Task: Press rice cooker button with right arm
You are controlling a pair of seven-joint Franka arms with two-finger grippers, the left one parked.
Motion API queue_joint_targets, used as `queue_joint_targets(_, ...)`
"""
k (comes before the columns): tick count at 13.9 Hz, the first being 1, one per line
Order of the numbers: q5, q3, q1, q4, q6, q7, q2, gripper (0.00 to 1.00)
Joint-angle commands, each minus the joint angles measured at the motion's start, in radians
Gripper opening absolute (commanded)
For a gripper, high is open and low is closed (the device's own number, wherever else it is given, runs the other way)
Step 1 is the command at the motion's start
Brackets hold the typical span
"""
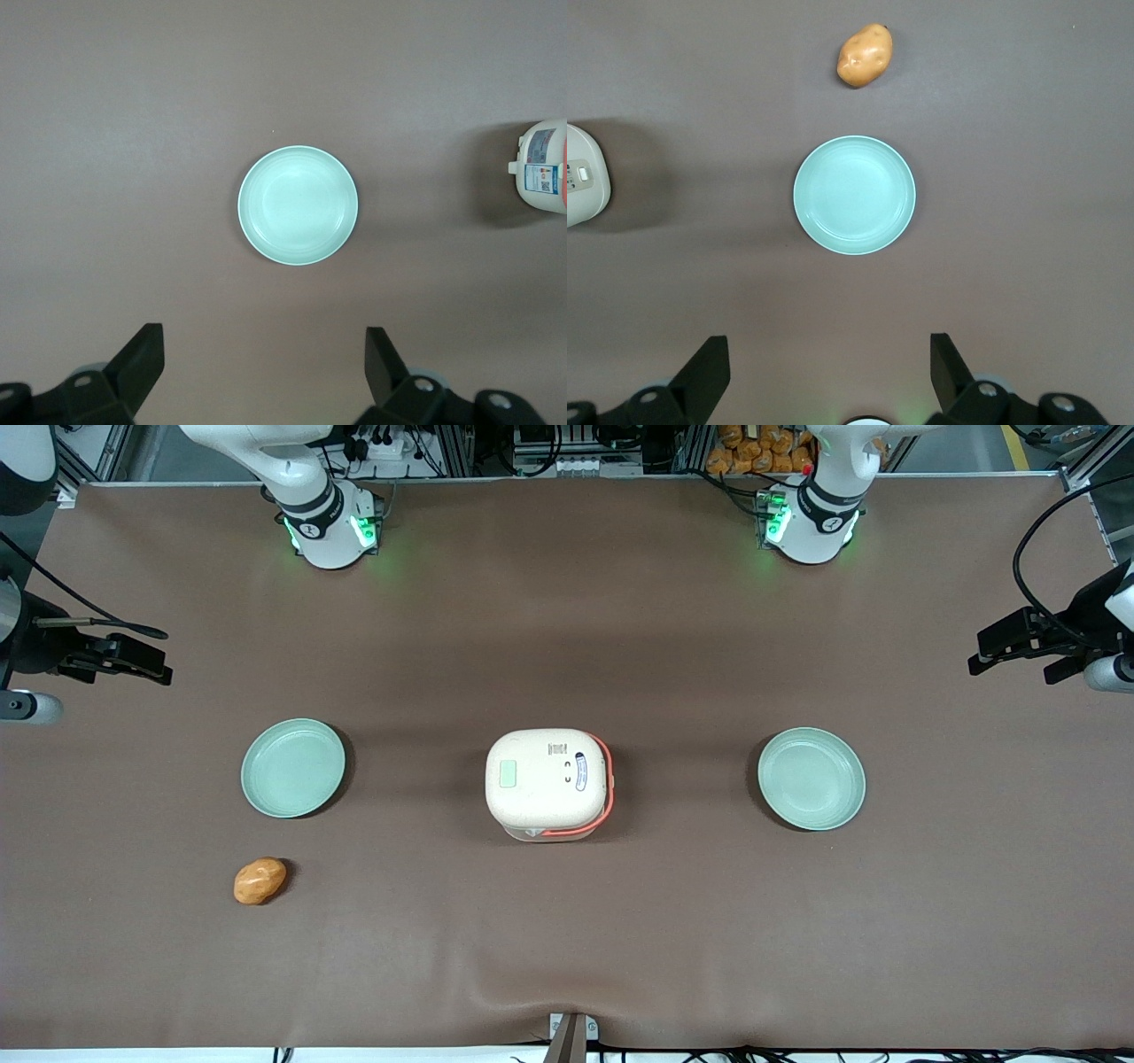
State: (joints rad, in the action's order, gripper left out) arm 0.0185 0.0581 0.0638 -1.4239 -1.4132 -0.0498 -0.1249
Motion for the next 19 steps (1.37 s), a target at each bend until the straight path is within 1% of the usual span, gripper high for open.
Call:
queue_joint_targets(1, 0.014, 0.009, 0.004, -0.004, 0.010, -0.018, 0.018, 1.00)
queue_joint_targets(19, 0.001, 0.008, 0.002, 0.017, 0.008, -0.010, 0.002, 1.00)
